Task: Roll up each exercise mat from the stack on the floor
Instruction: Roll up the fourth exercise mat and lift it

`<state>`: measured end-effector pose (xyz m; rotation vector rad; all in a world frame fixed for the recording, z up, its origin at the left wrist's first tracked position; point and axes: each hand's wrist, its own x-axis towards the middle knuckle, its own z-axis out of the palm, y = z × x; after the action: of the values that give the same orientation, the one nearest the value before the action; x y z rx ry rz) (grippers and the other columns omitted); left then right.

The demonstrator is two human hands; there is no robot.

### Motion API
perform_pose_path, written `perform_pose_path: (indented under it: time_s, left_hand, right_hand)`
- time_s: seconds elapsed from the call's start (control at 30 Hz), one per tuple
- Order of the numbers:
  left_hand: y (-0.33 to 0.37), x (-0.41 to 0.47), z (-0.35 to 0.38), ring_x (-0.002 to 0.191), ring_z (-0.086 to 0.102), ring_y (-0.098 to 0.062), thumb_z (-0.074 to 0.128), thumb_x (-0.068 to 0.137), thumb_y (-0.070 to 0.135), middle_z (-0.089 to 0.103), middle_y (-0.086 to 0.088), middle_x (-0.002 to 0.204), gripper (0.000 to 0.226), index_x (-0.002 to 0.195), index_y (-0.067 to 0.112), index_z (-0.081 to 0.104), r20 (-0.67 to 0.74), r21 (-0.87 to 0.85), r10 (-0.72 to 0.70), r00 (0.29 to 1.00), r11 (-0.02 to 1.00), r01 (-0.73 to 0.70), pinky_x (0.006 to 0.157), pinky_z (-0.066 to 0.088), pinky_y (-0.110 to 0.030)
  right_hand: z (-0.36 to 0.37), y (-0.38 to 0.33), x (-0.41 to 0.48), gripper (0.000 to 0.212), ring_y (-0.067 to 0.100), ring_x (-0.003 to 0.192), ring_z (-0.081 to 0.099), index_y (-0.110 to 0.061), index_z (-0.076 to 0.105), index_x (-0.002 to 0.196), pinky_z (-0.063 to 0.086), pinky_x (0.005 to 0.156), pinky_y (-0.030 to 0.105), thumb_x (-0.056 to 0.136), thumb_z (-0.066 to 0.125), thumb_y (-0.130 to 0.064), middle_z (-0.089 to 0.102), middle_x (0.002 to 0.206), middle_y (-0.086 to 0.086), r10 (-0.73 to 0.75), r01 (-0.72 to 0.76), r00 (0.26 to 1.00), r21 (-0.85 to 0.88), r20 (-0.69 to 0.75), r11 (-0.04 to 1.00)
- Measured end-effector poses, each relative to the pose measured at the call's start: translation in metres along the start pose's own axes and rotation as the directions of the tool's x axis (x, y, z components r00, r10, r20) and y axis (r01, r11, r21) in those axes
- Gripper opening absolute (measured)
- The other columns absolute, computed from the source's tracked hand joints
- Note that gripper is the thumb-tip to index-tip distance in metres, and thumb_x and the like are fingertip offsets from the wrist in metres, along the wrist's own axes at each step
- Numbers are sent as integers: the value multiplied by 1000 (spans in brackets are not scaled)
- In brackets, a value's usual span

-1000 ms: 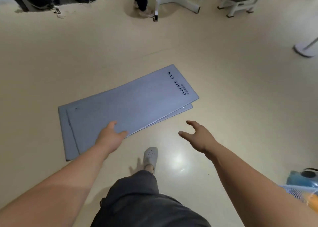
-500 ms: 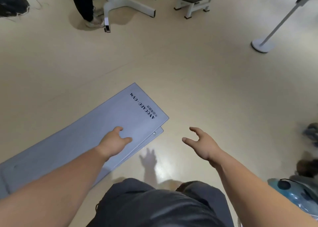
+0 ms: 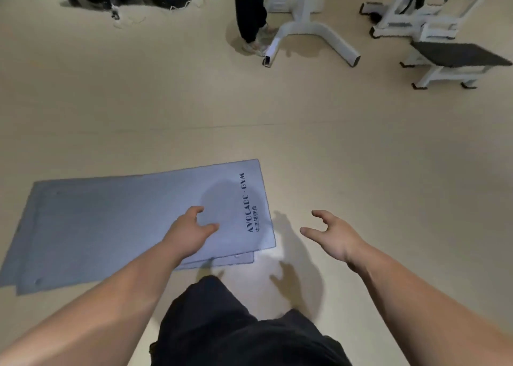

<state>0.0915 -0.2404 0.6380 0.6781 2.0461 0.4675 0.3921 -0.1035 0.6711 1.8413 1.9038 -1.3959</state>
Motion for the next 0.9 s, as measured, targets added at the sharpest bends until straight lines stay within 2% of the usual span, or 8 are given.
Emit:
perform_pose_path:
  time_s: [0.17, 0.27, 0.37, 0.43, 0.53, 0.6, 0.77, 0.9]
  left_hand:
    - [6, 10, 7, 122, 54, -26, 68, 91, 47, 49, -6, 144, 69, 151, 28, 38, -122, -198, -163, 979, 971, 137, 104, 45, -40]
    - [2, 28, 11, 108, 58, -25, 67, 92, 44, 58, -2, 119, 68, 151, 25, 39, -141, -291, -247, 959, 936, 198, 96, 46, -36]
    - [0, 46, 11, 99, 59, -24, 66, 95, 41, 53, 8, 91, 66, 151, 21, 38, -127, -342, -288, 949, 911, 231, 88, 46, -33]
    - [-1, 58, 9, 105, 58, -25, 66, 95, 41, 60, -1, 109, 66, 151, 20, 39, -135, -402, -329, 935, 880, 251, 94, 47, -35]
    - [2, 74, 8, 121, 55, -28, 66, 94, 43, 51, -9, 143, 66, 151, 23, 39, -170, -509, -410, 896, 815, 276, 102, 47, -39]
    - [5, 87, 15, 125, 54, -29, 65, 93, 45, 48, -8, 147, 67, 152, 26, 38, -168, -579, -474, 864, 757, 303, 100, 47, -39]
    - [17, 135, 49, 116, 58, -26, 65, 94, 46, 54, -6, 140, 69, 153, 25, 36, -164, -707, -675, 719, 589, 391, 98, 46, -35]
    - [49, 179, 103, 122, 56, -28, 63, 94, 48, 51, -10, 144, 71, 154, 24, 34, -135, -720, -798, 587, 486, 496, 96, 45, -34]
  right_hand:
    - [-35, -58, 73, 70, 27, 136, 52, -28, 44, 156, 40, 93, 31, 95, 71, -46, 46, 157, 6, -126, 140, 985, -119, 115, 983]
    - [-34, -86, 110, 70, 27, 136, 51, -26, 42, 157, 40, 93, 30, 95, 71, -45, 46, 156, 6, -164, 205, 968, -223, 190, 953]
    - [-35, -111, 144, 71, 27, 136, 51, -26, 40, 158, 41, 97, 30, 96, 68, -49, 45, 156, 9, -165, 269, 948, -408, 272, 872]
    - [-36, -129, 171, 72, 28, 136, 51, -26, 38, 158, 40, 103, 31, 96, 67, -51, 42, 158, 9, -167, 321, 932, -517, 321, 793]
    - [-34, -157, 212, 73, 27, 130, 54, -26, 36, 159, 40, 100, 31, 97, 65, -53, 41, 157, 10, -181, 391, 907, -601, 380, 697]
    - [-30, -175, 246, 74, 25, 122, 56, -27, 36, 159, 41, 97, 31, 97, 65, -53, 43, 155, 9, -172, 447, 878, -635, 447, 629]
    - [1, -218, 359, 77, 24, 128, 58, -30, 32, 161, 44, 109, 38, 95, 62, -57, 40, 159, 6, -117, 621, 763, -671, 636, 405]
    - [31, -248, 433, 74, 25, 117, 60, -20, 37, 160, 43, 94, 32, 97, 67, -46, 48, 156, 10, -82, 796, 574, -531, 815, 291]
